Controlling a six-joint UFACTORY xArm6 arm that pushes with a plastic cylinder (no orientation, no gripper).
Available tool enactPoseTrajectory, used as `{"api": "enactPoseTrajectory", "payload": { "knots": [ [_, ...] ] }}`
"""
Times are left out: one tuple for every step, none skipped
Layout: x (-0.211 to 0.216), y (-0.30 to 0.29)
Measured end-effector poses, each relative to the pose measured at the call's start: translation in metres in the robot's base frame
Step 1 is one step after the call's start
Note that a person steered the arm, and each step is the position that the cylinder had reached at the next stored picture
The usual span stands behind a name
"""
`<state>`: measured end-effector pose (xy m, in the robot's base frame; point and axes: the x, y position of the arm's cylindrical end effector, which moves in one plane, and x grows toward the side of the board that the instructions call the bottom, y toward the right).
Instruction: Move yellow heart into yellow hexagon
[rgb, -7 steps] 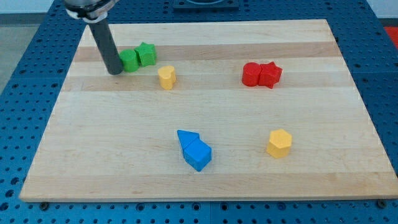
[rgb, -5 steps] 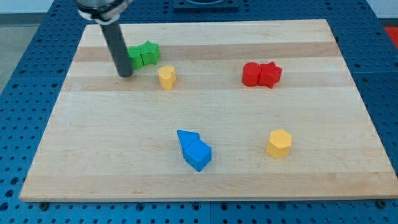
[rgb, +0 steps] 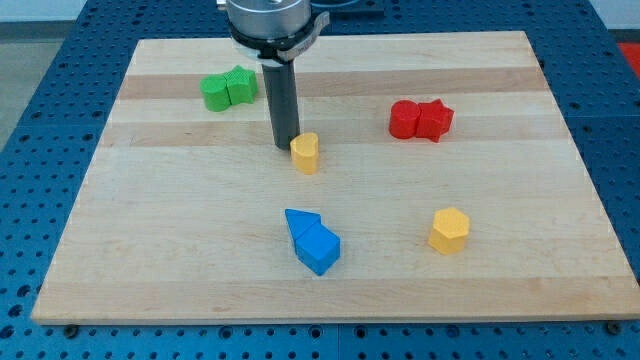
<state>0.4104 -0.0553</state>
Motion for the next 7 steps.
{"api": "enactPoseTrajectory", "payload": {
  "knots": [
    [0.003, 0.029],
    [0.012, 0.052],
    [0.026, 0.053],
    [0.039, 0.053],
    [0.053, 0.054],
    [0.072, 0.054],
    [0.088, 0.054]
  ]
}}
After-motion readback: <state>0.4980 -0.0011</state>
